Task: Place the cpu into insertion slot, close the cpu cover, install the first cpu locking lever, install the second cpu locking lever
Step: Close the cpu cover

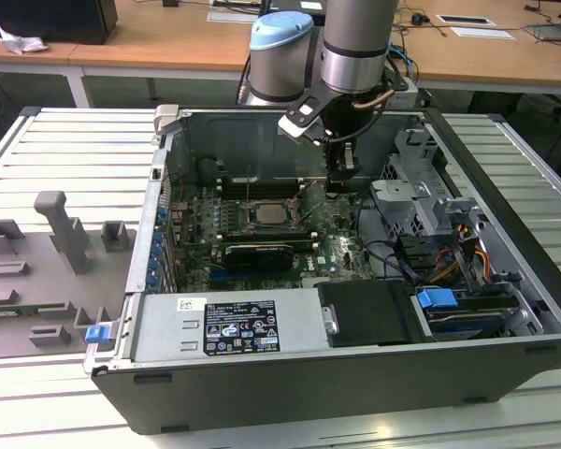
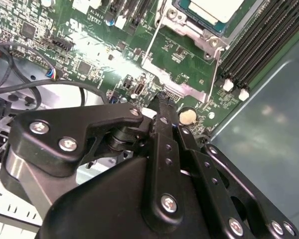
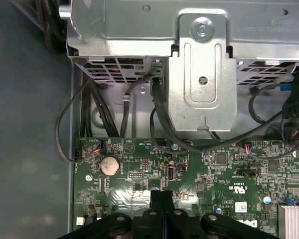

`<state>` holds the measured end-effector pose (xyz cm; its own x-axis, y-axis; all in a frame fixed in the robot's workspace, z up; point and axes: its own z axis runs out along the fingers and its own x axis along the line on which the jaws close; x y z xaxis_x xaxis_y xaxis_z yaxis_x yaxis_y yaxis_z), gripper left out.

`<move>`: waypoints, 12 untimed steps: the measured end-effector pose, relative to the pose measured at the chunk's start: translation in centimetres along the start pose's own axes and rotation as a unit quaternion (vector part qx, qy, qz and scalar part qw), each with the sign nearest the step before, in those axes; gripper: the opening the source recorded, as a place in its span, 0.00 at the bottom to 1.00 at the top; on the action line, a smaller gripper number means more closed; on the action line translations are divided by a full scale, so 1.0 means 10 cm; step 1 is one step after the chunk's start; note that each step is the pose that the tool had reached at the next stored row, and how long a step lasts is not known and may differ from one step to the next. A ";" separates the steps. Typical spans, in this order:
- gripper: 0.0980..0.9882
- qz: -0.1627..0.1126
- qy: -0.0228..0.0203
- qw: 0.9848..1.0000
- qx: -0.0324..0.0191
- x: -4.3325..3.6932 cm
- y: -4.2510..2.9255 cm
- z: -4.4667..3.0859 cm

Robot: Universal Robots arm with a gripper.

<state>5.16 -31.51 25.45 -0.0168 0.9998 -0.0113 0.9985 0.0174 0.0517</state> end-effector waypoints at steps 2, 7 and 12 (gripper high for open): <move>0.01 -0.004 0.000 1.000 0.001 0.001 -0.033 0.017; 0.01 -0.005 0.000 1.000 0.001 0.001 -0.082 0.021; 0.01 -0.005 0.000 1.000 0.001 0.002 -0.102 0.020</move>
<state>4.16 -31.51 25.19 -0.0262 0.9996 -0.0111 0.9985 0.0267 0.0486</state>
